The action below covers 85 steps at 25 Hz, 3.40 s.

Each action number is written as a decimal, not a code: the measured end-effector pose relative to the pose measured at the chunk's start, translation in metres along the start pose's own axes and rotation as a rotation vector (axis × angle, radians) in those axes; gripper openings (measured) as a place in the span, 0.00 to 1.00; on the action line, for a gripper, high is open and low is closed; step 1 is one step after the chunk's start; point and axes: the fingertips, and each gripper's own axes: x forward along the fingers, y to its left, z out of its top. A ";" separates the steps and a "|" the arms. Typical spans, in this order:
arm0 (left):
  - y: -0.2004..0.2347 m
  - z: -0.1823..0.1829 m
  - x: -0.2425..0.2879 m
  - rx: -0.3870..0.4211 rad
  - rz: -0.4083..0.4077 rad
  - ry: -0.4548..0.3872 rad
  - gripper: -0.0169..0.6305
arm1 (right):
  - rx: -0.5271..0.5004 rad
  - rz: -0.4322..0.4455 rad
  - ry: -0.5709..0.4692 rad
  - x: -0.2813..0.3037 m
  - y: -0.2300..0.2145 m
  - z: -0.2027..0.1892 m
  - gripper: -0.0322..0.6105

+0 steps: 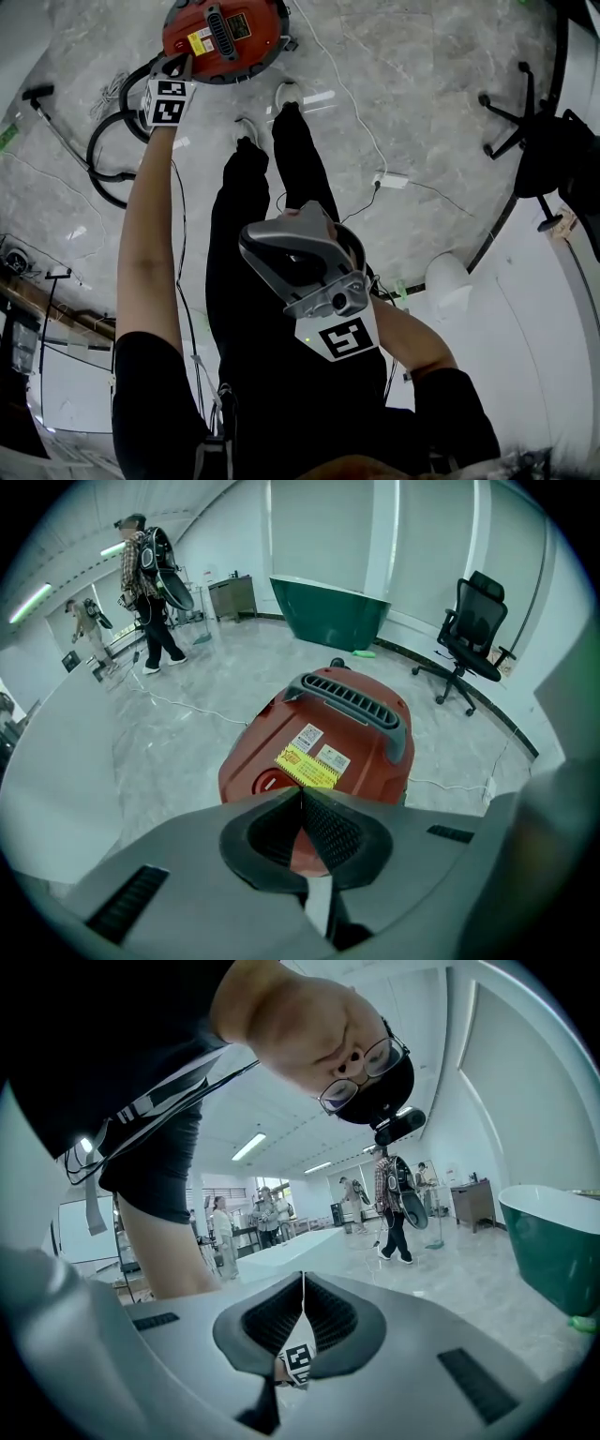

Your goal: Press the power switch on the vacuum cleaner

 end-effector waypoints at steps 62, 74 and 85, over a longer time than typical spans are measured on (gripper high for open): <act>-0.073 0.183 -0.629 -0.369 0.349 -1.088 0.05 | -0.137 0.026 -0.220 -0.016 0.125 0.244 0.08; -0.079 0.214 -0.666 -0.318 0.361 -1.189 0.05 | -0.137 -0.030 -0.211 -0.014 0.104 0.266 0.08; -0.087 0.231 -0.671 -0.311 0.360 -1.222 0.05 | -0.160 -0.041 -0.217 -0.027 0.092 0.262 0.08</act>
